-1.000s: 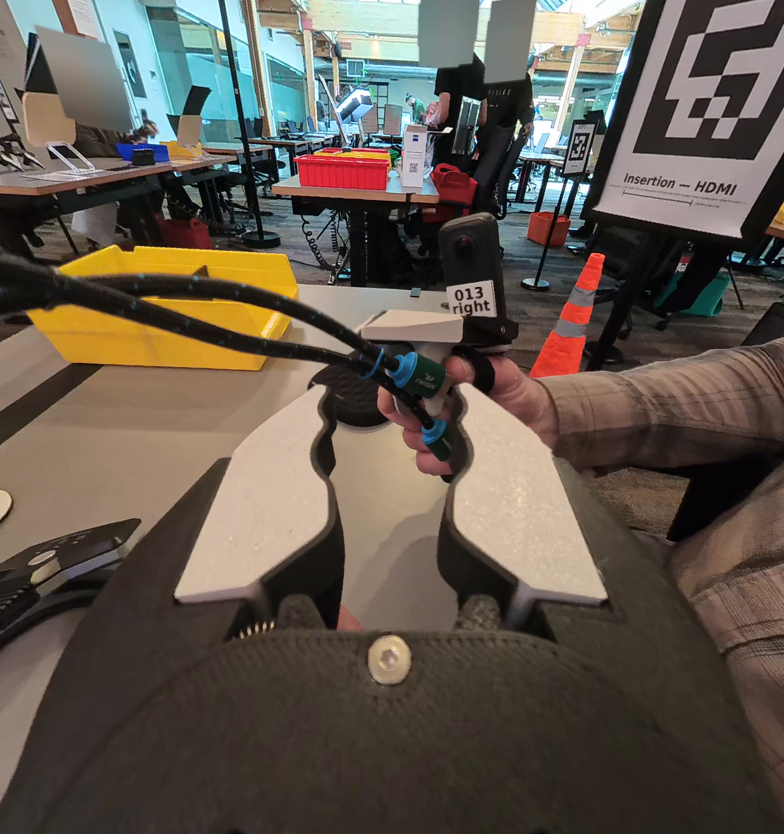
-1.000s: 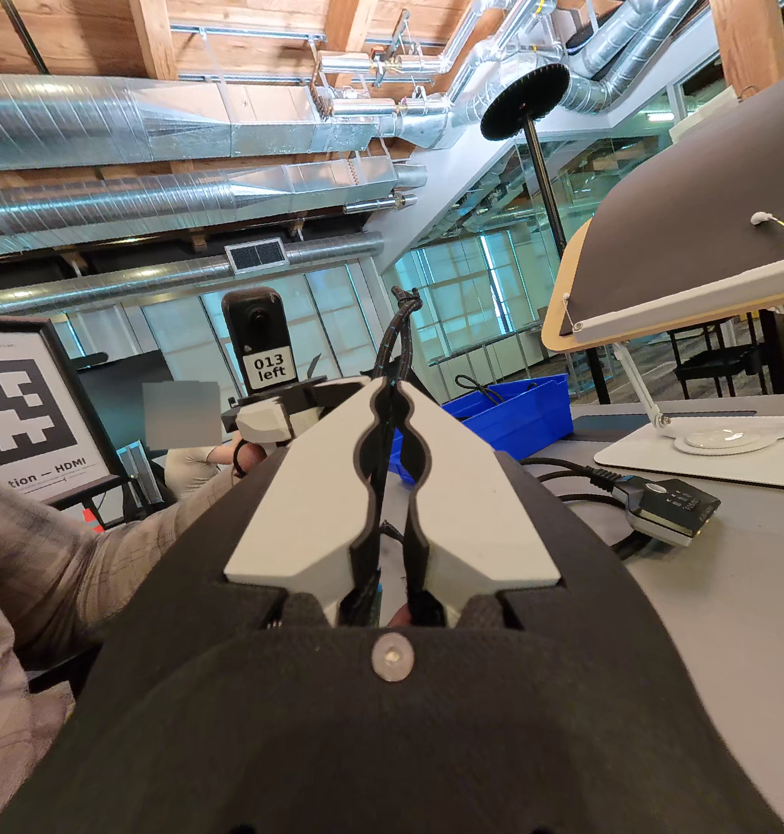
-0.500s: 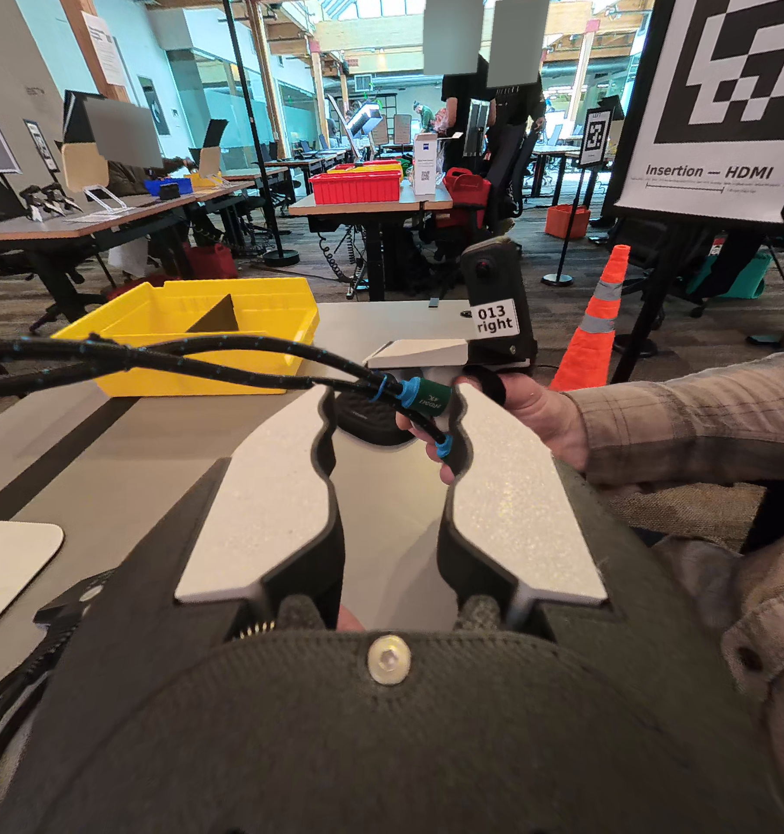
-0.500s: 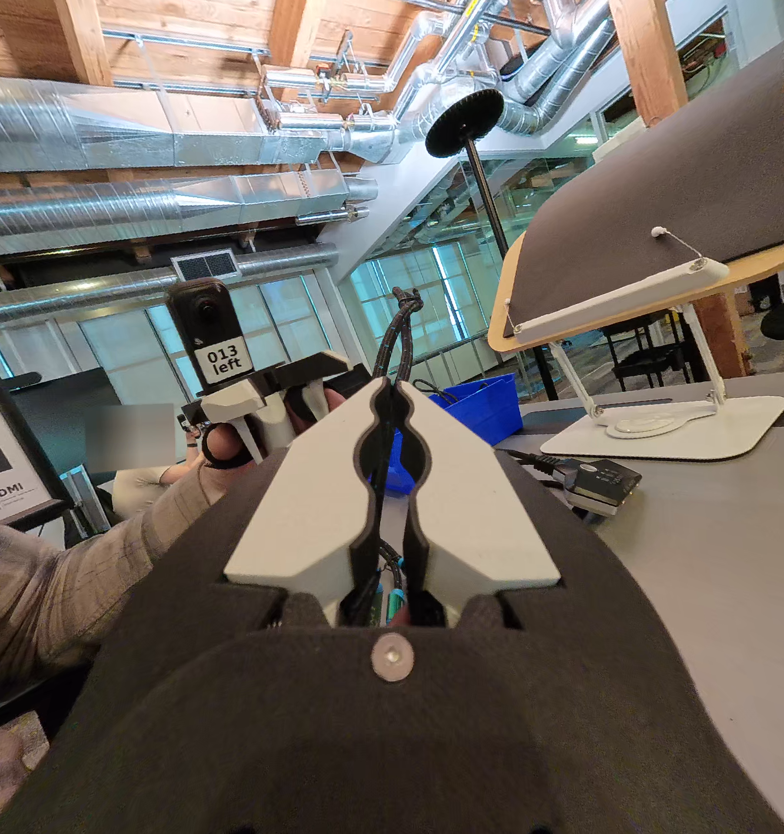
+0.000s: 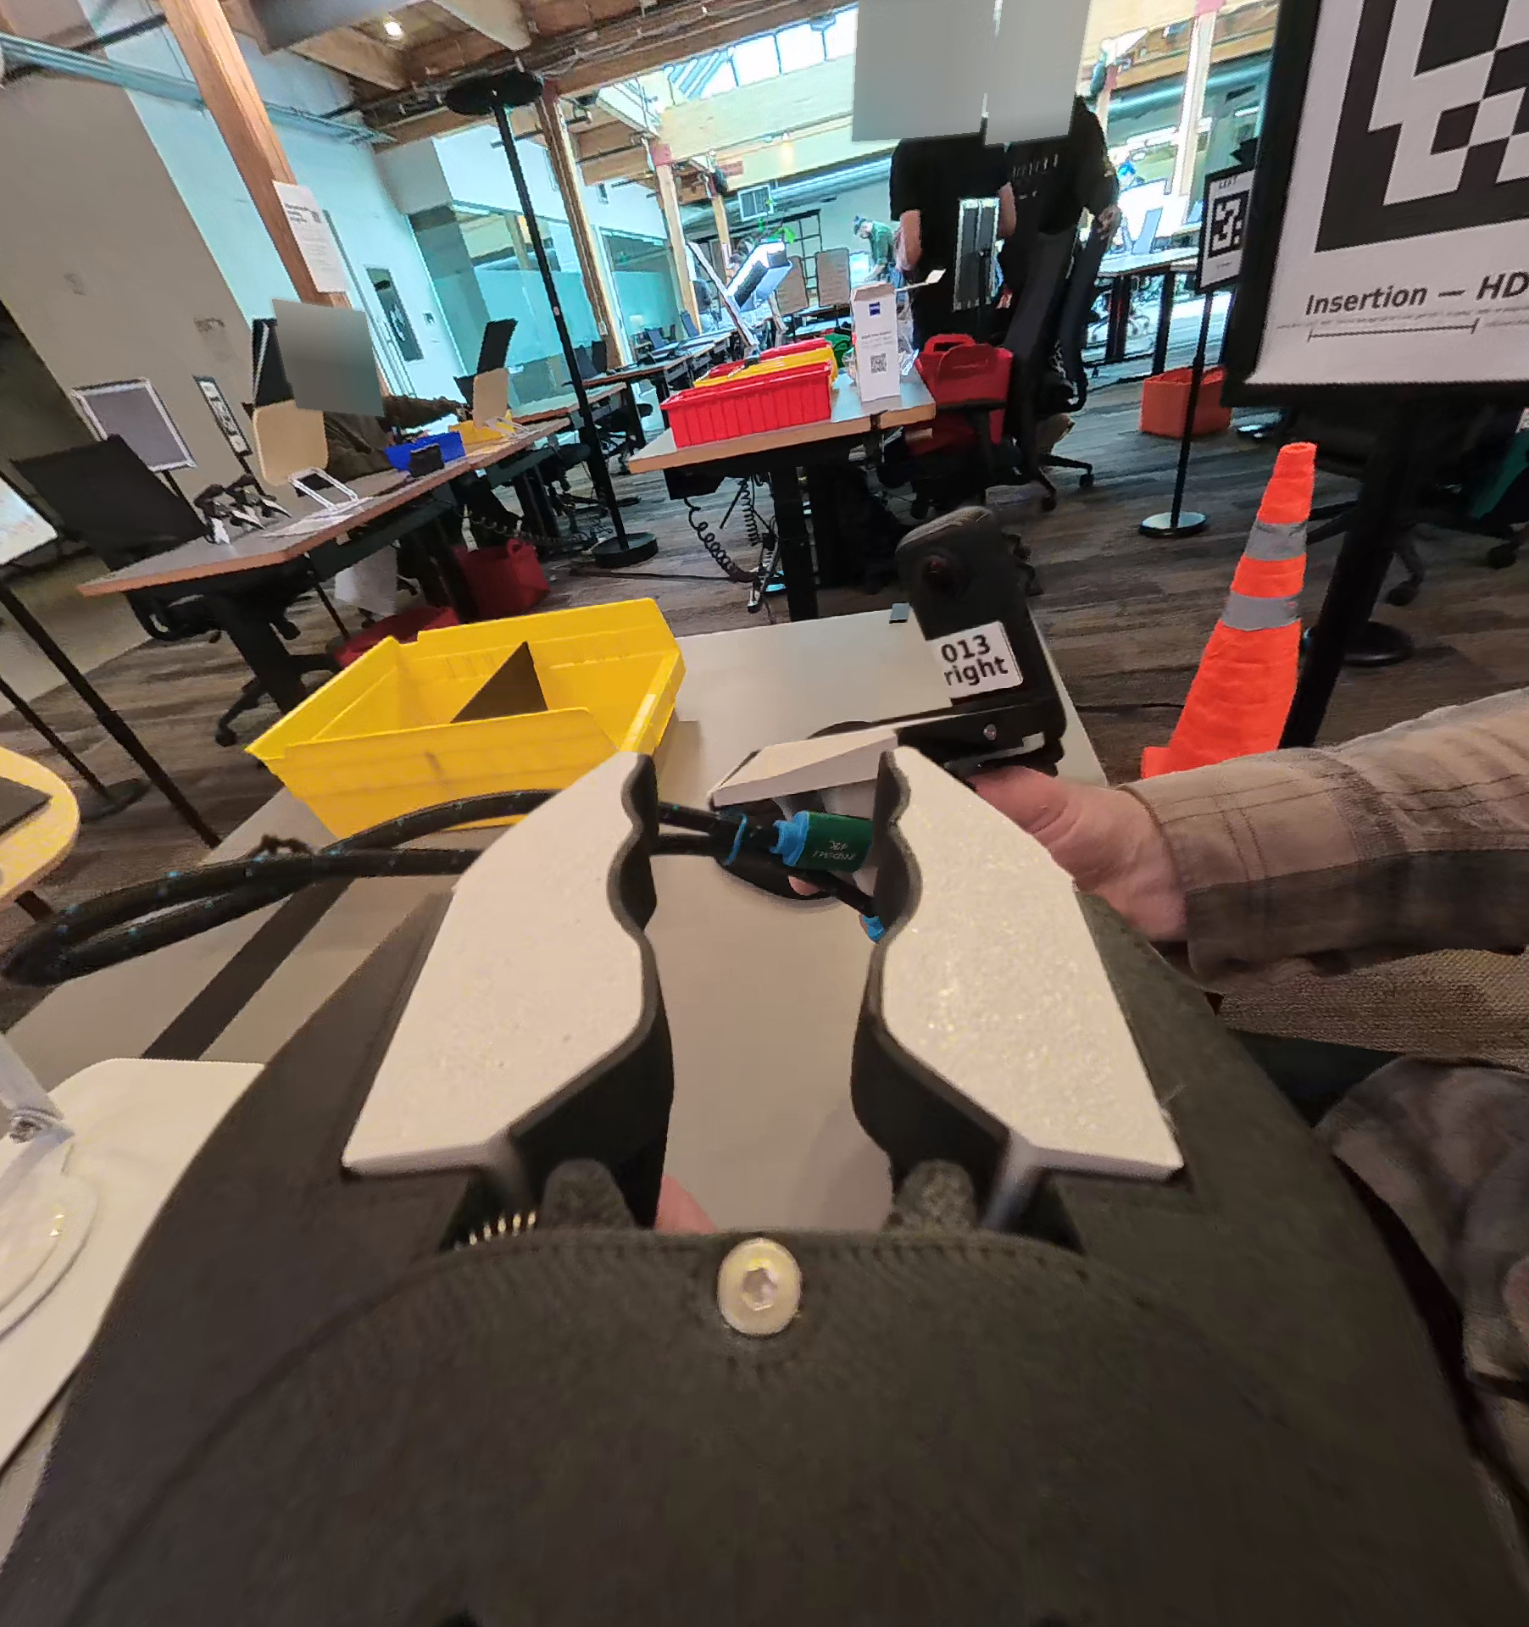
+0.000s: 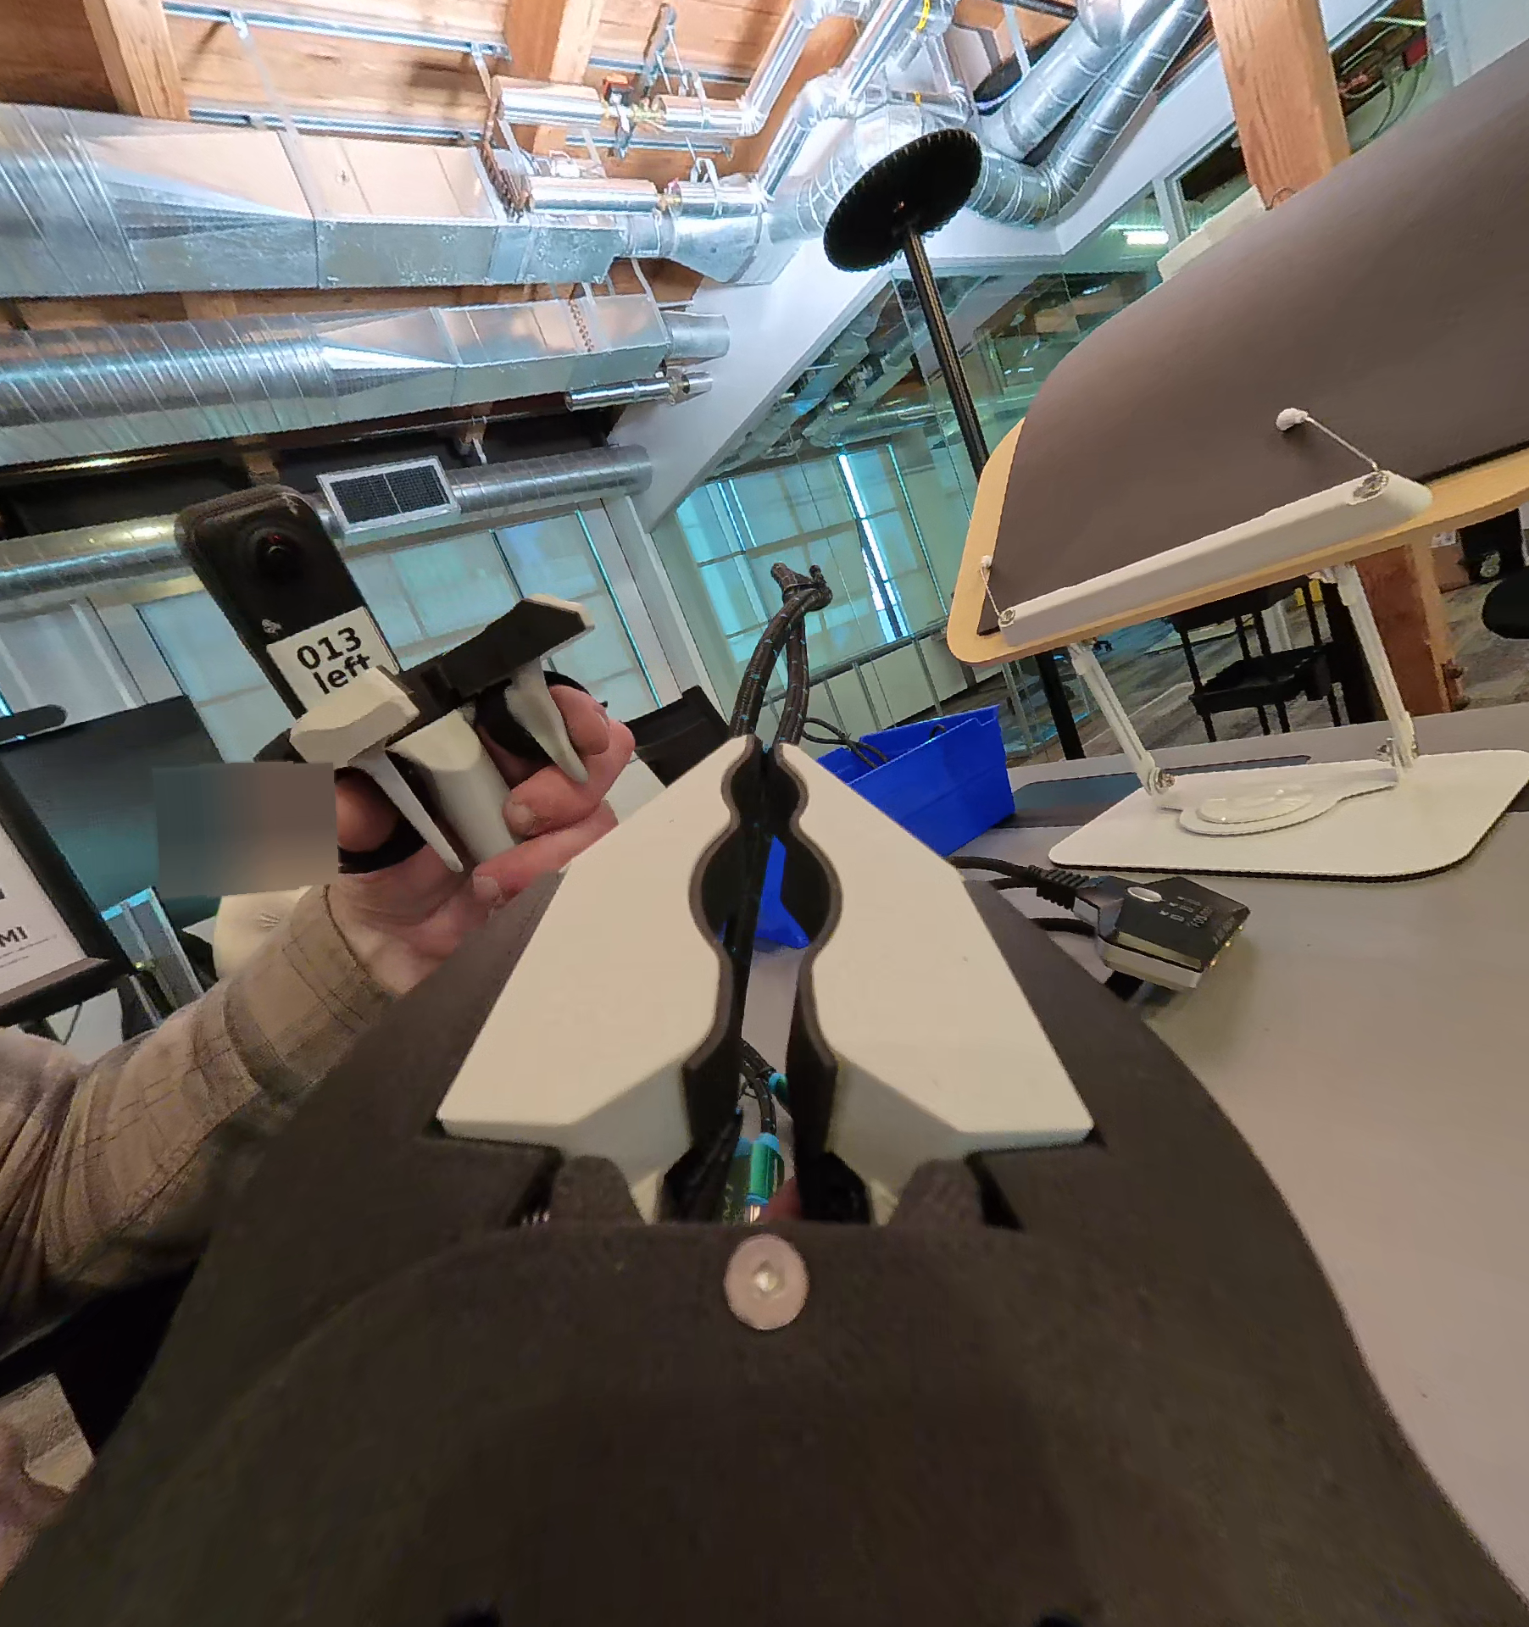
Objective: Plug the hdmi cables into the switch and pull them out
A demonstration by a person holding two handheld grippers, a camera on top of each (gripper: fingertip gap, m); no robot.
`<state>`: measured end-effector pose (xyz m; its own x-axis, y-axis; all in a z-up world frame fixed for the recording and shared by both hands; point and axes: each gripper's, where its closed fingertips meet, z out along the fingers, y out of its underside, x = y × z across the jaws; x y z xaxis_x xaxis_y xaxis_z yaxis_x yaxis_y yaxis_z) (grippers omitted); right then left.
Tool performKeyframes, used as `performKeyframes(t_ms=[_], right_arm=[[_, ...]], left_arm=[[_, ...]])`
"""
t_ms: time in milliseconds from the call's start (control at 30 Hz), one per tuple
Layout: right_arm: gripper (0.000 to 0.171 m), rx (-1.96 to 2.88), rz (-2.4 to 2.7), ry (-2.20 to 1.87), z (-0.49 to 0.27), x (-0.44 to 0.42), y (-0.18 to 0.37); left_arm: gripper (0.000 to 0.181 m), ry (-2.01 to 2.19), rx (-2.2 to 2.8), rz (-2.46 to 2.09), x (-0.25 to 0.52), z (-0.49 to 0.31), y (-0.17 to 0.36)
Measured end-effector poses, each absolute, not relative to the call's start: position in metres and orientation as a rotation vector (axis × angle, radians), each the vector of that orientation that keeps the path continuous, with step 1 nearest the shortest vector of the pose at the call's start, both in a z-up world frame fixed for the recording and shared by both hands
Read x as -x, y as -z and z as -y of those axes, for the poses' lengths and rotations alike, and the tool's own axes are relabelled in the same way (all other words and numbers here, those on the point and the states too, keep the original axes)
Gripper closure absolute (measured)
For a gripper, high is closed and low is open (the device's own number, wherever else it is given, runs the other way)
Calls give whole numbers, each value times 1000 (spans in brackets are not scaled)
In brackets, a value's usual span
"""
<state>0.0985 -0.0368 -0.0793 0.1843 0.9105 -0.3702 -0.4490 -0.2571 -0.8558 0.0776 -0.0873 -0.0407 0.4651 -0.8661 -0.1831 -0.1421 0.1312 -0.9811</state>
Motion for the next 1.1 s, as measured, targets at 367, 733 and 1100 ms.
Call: performKeyframes(t_ms=[367,733,1100], right_arm=[[171,1219,558,-1424,38,-92,79],[171,1210,608,-1452,40,-74,78],[171,1214,644,-1470,41,-64,81]], left_arm=[[135,529,1344,-1007,-76,94,38],[135,461,1355,-973,-58,95,37],[135,418,1341,-970,-52,101,31]])
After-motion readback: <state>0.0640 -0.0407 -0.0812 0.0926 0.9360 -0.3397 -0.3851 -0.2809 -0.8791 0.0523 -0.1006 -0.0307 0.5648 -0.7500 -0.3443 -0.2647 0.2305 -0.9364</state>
